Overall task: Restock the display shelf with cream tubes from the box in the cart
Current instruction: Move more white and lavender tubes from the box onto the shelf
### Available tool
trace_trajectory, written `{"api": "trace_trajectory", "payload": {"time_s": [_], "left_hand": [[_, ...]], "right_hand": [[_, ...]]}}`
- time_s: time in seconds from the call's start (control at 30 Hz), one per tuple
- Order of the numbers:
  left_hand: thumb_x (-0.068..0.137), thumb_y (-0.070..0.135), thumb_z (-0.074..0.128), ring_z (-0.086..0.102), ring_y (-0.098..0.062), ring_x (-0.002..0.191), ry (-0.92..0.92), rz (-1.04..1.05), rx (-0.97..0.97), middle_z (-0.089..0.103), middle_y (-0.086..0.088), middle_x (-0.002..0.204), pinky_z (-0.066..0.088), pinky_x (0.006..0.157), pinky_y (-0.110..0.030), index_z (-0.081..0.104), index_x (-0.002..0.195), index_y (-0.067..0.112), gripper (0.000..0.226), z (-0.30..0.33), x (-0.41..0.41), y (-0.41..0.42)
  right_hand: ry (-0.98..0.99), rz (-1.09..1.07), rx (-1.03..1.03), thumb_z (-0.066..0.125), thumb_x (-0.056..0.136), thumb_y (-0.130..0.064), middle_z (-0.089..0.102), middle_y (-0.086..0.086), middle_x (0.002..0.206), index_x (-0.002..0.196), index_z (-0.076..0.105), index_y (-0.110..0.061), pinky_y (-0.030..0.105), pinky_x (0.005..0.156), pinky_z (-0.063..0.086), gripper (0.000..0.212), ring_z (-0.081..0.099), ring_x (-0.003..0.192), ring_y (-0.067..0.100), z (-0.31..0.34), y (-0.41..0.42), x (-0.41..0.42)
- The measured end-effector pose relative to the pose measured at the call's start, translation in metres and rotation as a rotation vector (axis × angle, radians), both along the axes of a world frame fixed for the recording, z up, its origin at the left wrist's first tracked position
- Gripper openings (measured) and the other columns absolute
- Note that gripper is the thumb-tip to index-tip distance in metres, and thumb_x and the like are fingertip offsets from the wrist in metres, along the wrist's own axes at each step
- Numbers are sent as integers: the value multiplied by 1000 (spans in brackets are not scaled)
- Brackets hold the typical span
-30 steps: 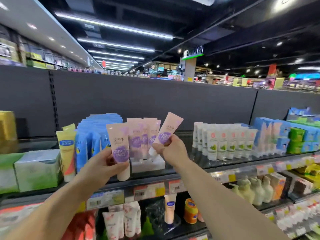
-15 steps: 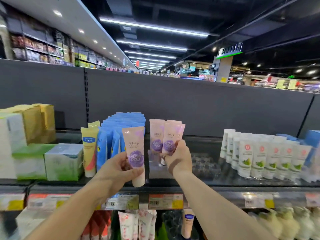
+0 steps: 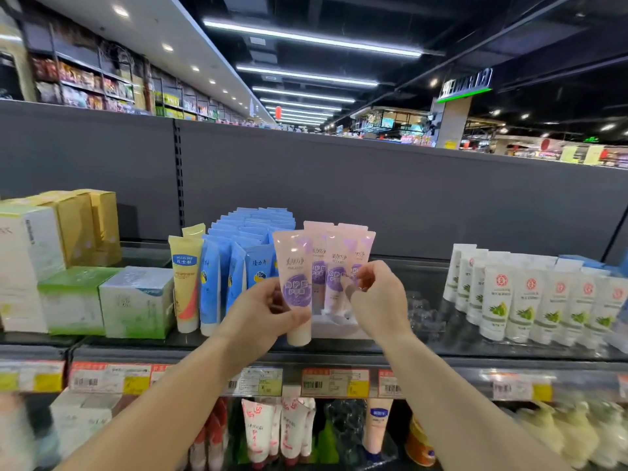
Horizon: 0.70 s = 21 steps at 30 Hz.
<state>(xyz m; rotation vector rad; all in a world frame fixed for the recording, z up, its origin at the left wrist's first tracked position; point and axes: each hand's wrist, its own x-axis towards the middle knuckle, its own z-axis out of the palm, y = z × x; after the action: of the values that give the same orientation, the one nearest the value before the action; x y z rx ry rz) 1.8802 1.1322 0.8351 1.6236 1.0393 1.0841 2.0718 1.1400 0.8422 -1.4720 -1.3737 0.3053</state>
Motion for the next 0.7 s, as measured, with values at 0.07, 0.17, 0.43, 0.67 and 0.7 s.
{"api": "trace_trajectory", "payload": {"time_s": [0.07,0.17,0.43,0.67,0.7], "left_hand": [[82,18,74,70,-12,89,-42,26,5,71,3,100,58,69,-25,61,108,26,30,5,7,1],[82,22,74,70,-11,87,-7,35,68,72,5,96,59,71,-26,61,107,27,29,12,18,1],[84,24,72,68,-7,89,0,3,124,73,11,94,54,75,-22,66,105,26,22,23,31,8],[95,26,59,62,0,94,203,63,199,69,14,107,49,82,-14,63,120,28,26,8,21,10],[96,24,56,60,0,100,292,56,208,67,12,114,48,89,-17,60,126,26,30,0,16,9]], "right_hand": [[-55,248,-179,73,82,-20,60,-9,95,98,55,-26,16,68,45,25,59,87,10,9,-13,5],[-226,381,-323,80,76,-27,60,-12,101,109,51,-31,21,74,52,44,61,92,7,9,-21,-1],[-81,303,-186,70,85,-16,67,-6,101,108,63,-22,32,85,57,24,62,100,13,2,-14,-16],[-30,65,-12,72,84,-33,60,-20,87,100,55,-27,9,64,42,24,58,80,-3,0,-10,-17],[-23,53,-15,71,84,-36,59,-21,86,98,54,-28,9,62,40,24,58,79,-3,-3,-11,-17]]}}
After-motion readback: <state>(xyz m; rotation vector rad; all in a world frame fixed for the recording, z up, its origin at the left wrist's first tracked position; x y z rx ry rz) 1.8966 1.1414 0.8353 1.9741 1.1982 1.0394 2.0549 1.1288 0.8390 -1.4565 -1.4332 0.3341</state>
